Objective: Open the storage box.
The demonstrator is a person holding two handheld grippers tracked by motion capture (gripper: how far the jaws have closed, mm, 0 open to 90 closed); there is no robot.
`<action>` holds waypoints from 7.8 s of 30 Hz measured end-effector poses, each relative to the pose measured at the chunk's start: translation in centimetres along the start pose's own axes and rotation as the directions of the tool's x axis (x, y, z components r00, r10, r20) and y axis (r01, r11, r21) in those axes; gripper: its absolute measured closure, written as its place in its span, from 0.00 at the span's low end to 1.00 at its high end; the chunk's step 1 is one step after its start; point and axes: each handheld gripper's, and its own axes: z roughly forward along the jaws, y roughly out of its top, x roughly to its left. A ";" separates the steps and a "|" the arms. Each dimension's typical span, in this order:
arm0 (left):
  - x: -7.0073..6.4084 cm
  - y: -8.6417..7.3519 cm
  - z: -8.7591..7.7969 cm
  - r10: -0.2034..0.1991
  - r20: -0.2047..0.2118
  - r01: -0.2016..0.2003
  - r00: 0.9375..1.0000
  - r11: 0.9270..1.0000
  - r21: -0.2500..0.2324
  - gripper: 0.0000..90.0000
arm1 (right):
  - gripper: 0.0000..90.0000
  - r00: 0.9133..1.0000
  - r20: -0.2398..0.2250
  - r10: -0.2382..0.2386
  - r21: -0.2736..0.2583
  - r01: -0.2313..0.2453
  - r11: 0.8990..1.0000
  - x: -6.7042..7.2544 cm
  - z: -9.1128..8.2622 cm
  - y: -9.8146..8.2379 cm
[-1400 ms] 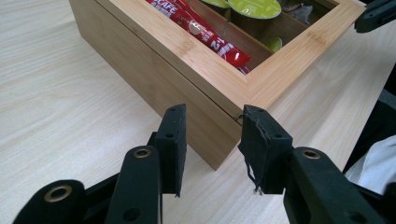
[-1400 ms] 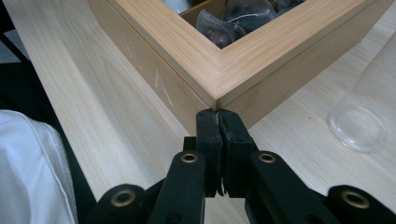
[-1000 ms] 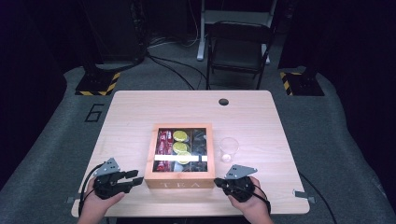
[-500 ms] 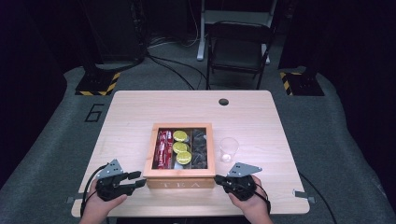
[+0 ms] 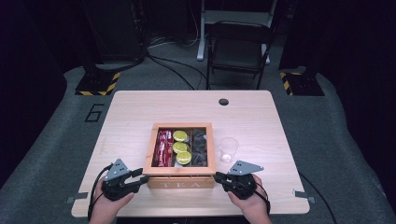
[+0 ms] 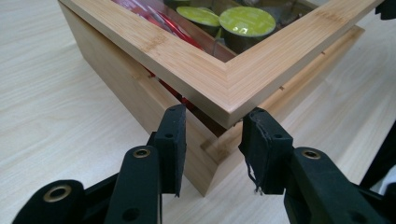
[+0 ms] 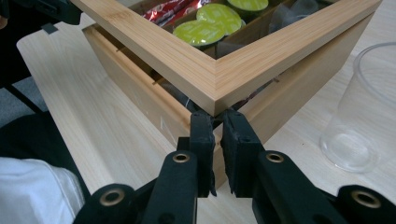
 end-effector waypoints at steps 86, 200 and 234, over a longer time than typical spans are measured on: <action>5.0 12.3 0.8 -0.024 -0.099 0.005 0.995 0.982 -0.188 0.60 | 0.43 0.981 0.195 -0.019 -0.110 0.042 0.993 -3.0 -1.6 11.1; 4.5 11.1 0.4 -0.017 -0.071 0.002 0.997 0.978 -0.209 0.56 | 0.82 0.997 -0.014 -0.080 0.009 0.081 0.997 -0.7 3.3 6.7; 4.4 11.1 0.4 -0.013 -0.074 -0.002 0.997 0.979 -0.205 0.56 | 0.82 0.991 0.128 -0.026 -0.011 0.028 1.000 -5.9 -0.4 8.1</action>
